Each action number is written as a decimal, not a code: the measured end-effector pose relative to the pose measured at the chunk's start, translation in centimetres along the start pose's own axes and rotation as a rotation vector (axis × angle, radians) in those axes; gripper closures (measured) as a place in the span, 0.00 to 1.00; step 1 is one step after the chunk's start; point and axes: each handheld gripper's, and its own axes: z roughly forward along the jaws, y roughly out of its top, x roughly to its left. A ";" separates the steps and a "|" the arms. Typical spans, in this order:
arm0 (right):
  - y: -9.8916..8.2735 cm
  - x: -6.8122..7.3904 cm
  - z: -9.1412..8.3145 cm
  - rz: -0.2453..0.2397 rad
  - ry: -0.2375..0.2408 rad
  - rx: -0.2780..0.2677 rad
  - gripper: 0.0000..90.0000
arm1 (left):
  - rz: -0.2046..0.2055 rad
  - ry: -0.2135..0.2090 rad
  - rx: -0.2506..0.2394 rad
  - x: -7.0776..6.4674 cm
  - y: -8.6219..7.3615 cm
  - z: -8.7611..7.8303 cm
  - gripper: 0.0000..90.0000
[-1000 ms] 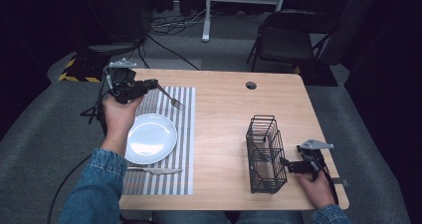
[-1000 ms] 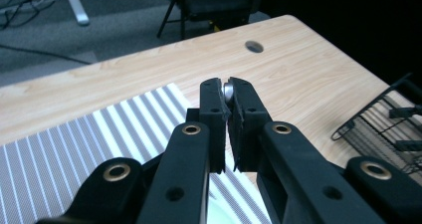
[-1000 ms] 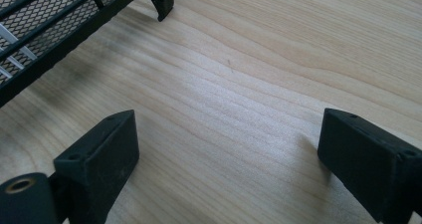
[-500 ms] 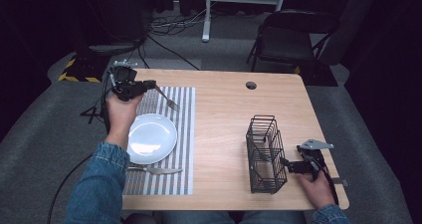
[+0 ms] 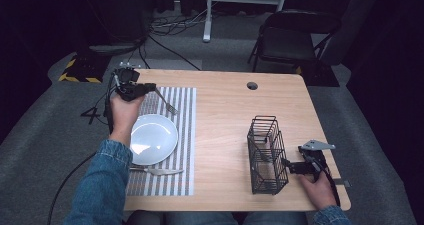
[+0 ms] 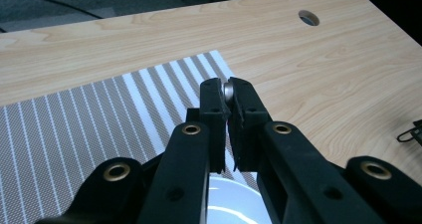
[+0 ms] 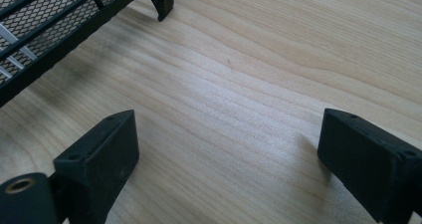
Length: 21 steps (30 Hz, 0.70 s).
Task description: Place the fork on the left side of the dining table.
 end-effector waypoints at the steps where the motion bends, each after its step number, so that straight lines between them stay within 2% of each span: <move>1: 0.0 0.0 0.0 0.000 0.000 0.000 0.10 | -0.010 -0.002 0.001 0.2 0.0 0.0 0.95; 6: 0.0 0.0 0.0 0.003 -0.004 0.000 0.10 | -0.037 0.004 -0.001 0.6 0.0 0.1 0.95; 13: 0.0 0.0 0.0 0.004 -0.005 0.000 0.10 | -0.068 0.061 0.008 1.7 0.2 0.6 0.91; 16: 0.0 0.0 0.0 0.004 -0.005 0.000 0.10 | -0.074 0.082 0.016 2.1 0.2 0.8 0.82; 19: 0.0 0.0 0.0 0.005 -0.005 0.001 0.10 | -0.120 0.083 0.009 2.9 -0.1 0.8 0.74; 21: 0.0 0.0 0.0 0.005 -0.005 0.000 0.10 | -0.124 0.082 0.007 3.0 -0.2 0.8 0.71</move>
